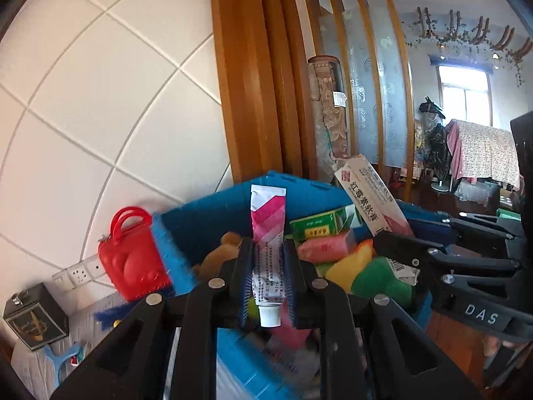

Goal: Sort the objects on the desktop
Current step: 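Carry the tube and ointment box into the blue crate and release, then move both tools back toward the items on the bed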

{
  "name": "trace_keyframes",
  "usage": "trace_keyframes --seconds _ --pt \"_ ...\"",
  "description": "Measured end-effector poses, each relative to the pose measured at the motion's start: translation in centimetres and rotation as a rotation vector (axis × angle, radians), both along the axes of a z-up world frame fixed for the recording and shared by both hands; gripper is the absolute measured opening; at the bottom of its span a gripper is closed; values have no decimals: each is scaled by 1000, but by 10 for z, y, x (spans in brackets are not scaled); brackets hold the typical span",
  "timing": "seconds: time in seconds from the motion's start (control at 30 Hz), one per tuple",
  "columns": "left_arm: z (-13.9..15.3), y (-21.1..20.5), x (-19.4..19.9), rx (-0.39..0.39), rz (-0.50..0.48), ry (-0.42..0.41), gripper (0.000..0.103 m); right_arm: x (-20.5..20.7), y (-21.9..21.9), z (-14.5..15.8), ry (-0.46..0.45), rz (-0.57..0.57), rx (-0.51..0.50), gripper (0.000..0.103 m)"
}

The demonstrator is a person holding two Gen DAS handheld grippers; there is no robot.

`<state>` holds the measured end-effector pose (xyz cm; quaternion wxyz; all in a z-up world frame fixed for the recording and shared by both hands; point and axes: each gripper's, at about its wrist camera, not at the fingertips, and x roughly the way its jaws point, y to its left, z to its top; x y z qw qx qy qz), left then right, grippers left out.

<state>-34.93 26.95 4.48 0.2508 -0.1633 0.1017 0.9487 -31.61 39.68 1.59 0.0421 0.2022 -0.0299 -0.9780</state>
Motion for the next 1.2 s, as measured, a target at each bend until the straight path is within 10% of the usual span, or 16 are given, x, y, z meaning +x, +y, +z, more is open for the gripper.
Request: trace_keyframes --seconds 0.27,0.33,0.43,1.2 --pt "12 51 -11 -50 111 -6 18 -19 57 0 -21 -18 -20 28" --pt "13 57 -19 -56 161 -19 32 -27 64 0 -24 -39 -22 33" --pt "15 64 -22 -92 307 16 82 -37 74 1 -33 -80 -23 101" --pt "22 22 19 -55 496 83 87 8 60 0 39 41 -47 101"
